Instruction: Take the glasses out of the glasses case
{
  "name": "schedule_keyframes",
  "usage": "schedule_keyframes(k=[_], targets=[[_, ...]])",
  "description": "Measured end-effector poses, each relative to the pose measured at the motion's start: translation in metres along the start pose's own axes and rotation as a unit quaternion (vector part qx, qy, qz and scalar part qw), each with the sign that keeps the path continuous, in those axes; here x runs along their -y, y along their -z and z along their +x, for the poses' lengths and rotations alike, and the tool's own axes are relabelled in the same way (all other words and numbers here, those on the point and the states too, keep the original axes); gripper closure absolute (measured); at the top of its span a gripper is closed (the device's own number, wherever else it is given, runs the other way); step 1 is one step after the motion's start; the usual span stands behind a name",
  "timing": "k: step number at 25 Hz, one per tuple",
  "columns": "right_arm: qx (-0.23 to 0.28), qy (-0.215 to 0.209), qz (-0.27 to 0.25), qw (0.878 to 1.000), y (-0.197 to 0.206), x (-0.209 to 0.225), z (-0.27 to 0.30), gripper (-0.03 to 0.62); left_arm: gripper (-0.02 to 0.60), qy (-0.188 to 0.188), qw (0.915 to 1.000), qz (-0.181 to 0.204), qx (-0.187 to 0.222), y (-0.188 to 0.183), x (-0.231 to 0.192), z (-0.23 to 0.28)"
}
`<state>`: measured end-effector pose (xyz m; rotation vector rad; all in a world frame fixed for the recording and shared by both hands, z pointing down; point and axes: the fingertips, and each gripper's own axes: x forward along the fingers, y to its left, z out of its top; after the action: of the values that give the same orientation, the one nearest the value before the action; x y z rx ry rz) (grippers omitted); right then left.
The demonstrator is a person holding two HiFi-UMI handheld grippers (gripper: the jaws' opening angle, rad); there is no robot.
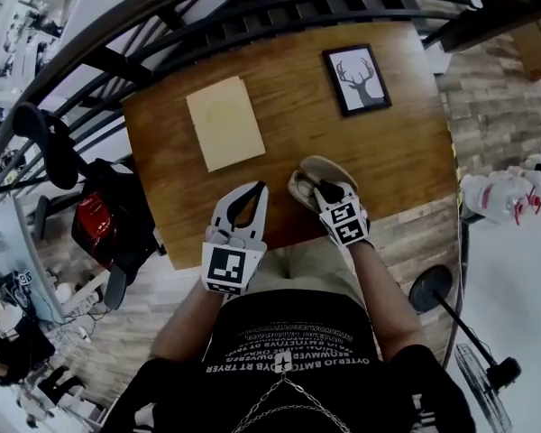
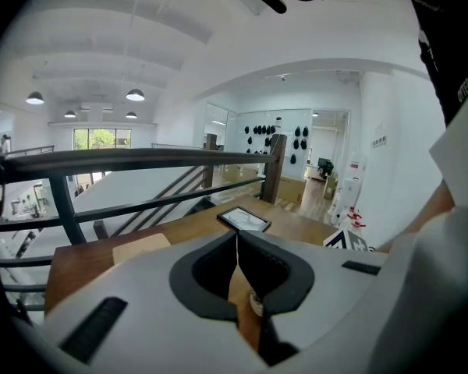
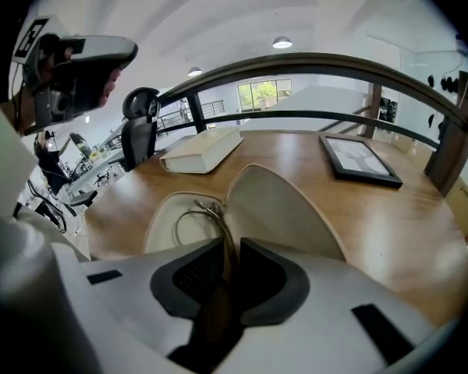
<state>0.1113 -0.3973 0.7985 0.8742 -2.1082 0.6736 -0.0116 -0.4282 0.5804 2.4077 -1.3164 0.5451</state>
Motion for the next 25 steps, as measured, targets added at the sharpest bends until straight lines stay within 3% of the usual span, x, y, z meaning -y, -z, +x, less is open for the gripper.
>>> schedule_keyframes(k=[7,12,17,25], targets=[[-0.008,0.003,-0.024,1.0,-0.002,0.0,-0.001,0.559,0.552,-0.002,1.0,0.004,0.008,-0.008,0.002,-0.003],[0.007,-0.008,0.003,1.0,-0.008,-0.001,-0.01,0.566,0.552,-0.011,0.9998,0.005,0.013,-0.013,-0.002,-0.012],[0.054,0.001,0.039,0.998,-0.028,0.006,-0.029,0.566,0.552,-0.013,0.9995,0.012,0.026,-0.023,0.001,-0.027],[0.119,0.016,0.047,0.992,-0.06,-0.004,-0.075,0.566,0.552,-0.019,0.9982,0.023,0.051,-0.043,0.001,-0.053]])
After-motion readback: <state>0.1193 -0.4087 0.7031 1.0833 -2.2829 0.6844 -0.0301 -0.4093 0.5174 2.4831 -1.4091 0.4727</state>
